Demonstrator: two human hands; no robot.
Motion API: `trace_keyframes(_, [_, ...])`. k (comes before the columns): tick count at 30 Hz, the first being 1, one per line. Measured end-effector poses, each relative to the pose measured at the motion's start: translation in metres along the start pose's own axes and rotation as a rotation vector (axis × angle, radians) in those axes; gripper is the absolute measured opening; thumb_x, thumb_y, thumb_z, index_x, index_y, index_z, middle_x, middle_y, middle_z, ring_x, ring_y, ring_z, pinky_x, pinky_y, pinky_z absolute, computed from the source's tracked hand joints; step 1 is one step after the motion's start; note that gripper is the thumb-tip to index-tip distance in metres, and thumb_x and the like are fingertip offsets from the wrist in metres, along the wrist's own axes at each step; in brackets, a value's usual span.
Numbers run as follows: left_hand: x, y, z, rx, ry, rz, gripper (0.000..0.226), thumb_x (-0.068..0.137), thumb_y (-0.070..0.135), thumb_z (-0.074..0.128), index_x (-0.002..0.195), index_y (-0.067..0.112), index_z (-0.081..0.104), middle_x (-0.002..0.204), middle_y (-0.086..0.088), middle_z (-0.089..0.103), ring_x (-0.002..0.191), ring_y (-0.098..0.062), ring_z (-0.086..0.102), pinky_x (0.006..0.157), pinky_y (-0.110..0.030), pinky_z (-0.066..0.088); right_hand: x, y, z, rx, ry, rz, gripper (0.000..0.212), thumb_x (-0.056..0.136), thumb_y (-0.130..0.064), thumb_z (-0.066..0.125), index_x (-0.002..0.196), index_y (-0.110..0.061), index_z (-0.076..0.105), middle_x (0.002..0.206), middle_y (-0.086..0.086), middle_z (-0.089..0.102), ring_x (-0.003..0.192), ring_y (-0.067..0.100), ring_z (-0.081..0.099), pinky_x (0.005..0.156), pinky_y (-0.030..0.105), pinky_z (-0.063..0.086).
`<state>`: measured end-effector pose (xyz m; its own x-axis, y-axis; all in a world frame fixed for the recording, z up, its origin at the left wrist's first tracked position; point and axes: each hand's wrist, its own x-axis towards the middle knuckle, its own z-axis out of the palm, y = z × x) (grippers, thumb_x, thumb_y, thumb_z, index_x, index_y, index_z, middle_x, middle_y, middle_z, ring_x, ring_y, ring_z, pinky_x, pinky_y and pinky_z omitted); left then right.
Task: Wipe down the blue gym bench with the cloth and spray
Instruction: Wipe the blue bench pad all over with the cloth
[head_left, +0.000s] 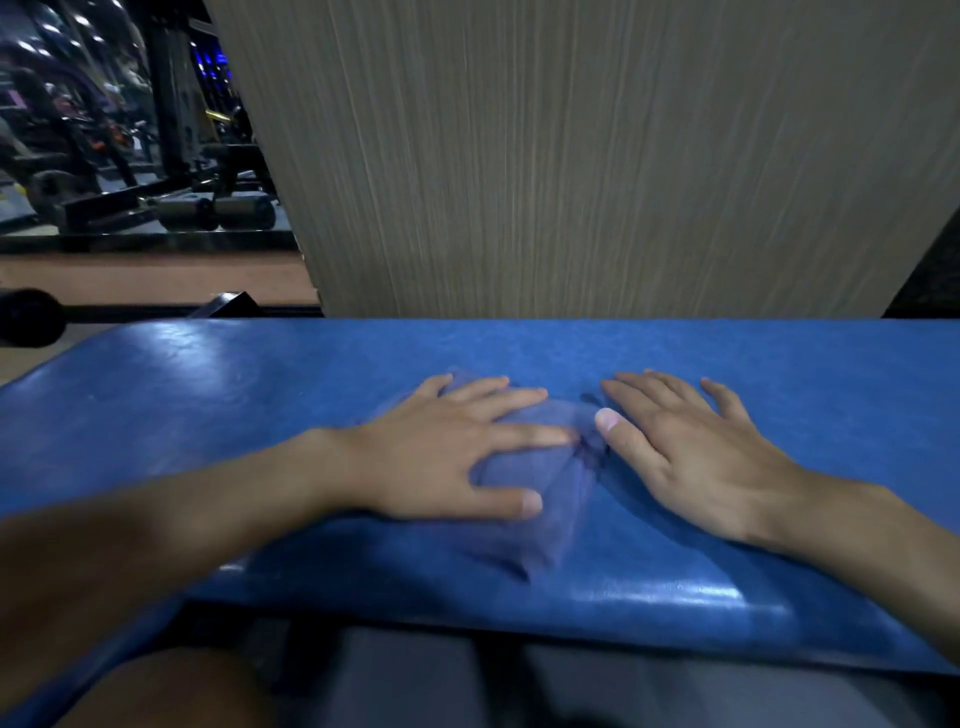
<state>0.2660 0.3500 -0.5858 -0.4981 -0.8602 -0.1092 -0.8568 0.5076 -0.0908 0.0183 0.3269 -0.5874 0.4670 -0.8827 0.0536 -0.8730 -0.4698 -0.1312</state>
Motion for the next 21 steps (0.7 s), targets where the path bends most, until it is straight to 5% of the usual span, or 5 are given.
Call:
trace_keyframes(3, [0.036, -0.061, 0.004, -0.077, 0.045, -0.163, 0.076, 0.069, 0.091, 0.011, 0.142, 0.069, 0.006, 0.164, 0.017, 0.006, 0.151, -0.012, 0.006, 0.119, -0.054, 0.011, 0.001, -0.004, 0.008, -0.015, -0.044, -0.020, 0.118, 0.055, -0.081, -0.034, 0.153, -0.033, 0.012, 0.162, -0.015, 0.005, 0.148, 0.007, -0.003, 0.120, 0.046, -0.001])
trace_keyframes(9, [0.070, -0.155, 0.007, -0.183, 0.088, -0.532, 0.085, 0.066, 0.096, 0.011, 0.143, 0.062, 0.021, 0.157, 0.011, 0.032, 0.143, -0.026, 0.032, 0.108, -0.064, 0.024, 0.002, -0.006, 0.012, -0.039, -0.058, -0.031, 0.100, 0.065, -0.075, -0.025, 0.151, -0.035, 0.009, 0.160, -0.016, -0.001, 0.147, 0.007, -0.010, 0.119, 0.045, -0.003])
trace_keyframes(15, [0.038, -0.094, 0.010, -0.134, 0.058, -0.412, 0.084, 0.068, 0.088, 0.004, 0.147, 0.060, 0.011, 0.165, 0.012, 0.009, 0.152, -0.020, 0.008, 0.114, -0.065, 0.010, 0.002, -0.007, 0.012, -0.048, -0.060, -0.033, 0.099, 0.067, -0.074, -0.025, 0.151, -0.034, 0.010, 0.160, -0.014, 0.002, 0.147, 0.009, -0.007, 0.119, 0.047, -0.001])
trace_keyframes(21, [-0.031, 0.008, 0.011, -0.016, 0.032, 0.054, 0.069, 0.079, 0.082, 0.011, 0.143, 0.065, -0.009, 0.164, 0.017, -0.013, 0.151, -0.016, -0.012, 0.119, -0.056, -0.006, 0.001, -0.008, 0.010, -0.072, -0.057, -0.031, 0.100, 0.067, -0.071, -0.024, 0.151, -0.033, 0.012, 0.161, -0.013, 0.006, 0.147, 0.009, -0.003, 0.119, 0.047, 0.000])
